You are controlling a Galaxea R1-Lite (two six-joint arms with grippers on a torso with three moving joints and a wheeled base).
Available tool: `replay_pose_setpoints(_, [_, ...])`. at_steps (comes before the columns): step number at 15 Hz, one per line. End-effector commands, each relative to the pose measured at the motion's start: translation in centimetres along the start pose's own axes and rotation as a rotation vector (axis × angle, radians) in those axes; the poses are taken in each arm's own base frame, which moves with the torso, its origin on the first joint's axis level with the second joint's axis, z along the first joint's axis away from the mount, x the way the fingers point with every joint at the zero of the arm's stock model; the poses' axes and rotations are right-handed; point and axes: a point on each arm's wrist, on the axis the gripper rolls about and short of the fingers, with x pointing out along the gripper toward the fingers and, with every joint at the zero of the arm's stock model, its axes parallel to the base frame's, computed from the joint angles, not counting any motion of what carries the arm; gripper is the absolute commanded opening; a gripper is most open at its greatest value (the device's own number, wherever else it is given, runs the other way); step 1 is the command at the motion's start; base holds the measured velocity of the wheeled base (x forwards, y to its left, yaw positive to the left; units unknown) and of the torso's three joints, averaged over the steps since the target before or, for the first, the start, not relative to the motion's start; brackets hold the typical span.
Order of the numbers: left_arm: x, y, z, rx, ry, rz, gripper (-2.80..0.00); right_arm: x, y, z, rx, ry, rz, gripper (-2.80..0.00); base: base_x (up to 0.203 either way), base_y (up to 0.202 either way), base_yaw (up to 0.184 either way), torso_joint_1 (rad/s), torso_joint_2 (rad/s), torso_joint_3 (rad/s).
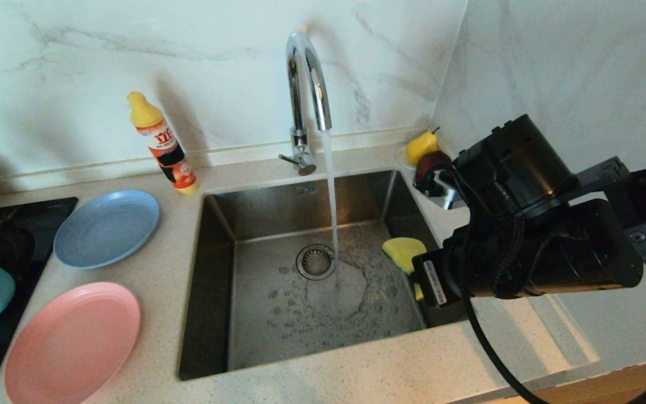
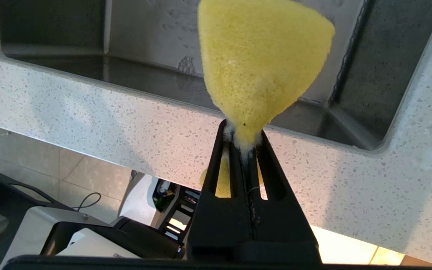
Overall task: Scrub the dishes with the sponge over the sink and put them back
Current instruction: Pick up a bowl and the sponge
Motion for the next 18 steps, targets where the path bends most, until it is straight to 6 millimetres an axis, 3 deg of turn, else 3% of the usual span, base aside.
replay_pose_setpoints(1, [-0.3,-0.2,0.1,-0.001,-0.007,-0.007,-2.8,-0.1,0.0,0.1,0.001,-0.004,0.0,-2.8,0.0,0.0,0.0,0.0,0.0,0.0])
replay_pose_setpoints(13, [-1.4,-1.0,0.9,0.016,-0.05,-0.023,-2.8,-0.5,0.1,0.5,0.006,-0.038,0.005,-2.8,0.0,0.0,0.0,0.0,0.0,0.0])
replay_pose_setpoints(15, [-3.2,-1.9,0.6,0.026,-0.073,-0.037,-2.8,-0.4,0.1,0.5,0.007,-0.037,0.005,-2.8,0.0,0.0,0.0,0.0,0.0,0.0])
replay_pose_setpoints(18, [-8.2,-4.5,-0.7,0.068,-0.097,-0.111,-2.8,-0.8,0.0,0.5,0.009,-0.041,0.01,-2.8,0.0,0.0,0.0,0.0,0.0,0.0])
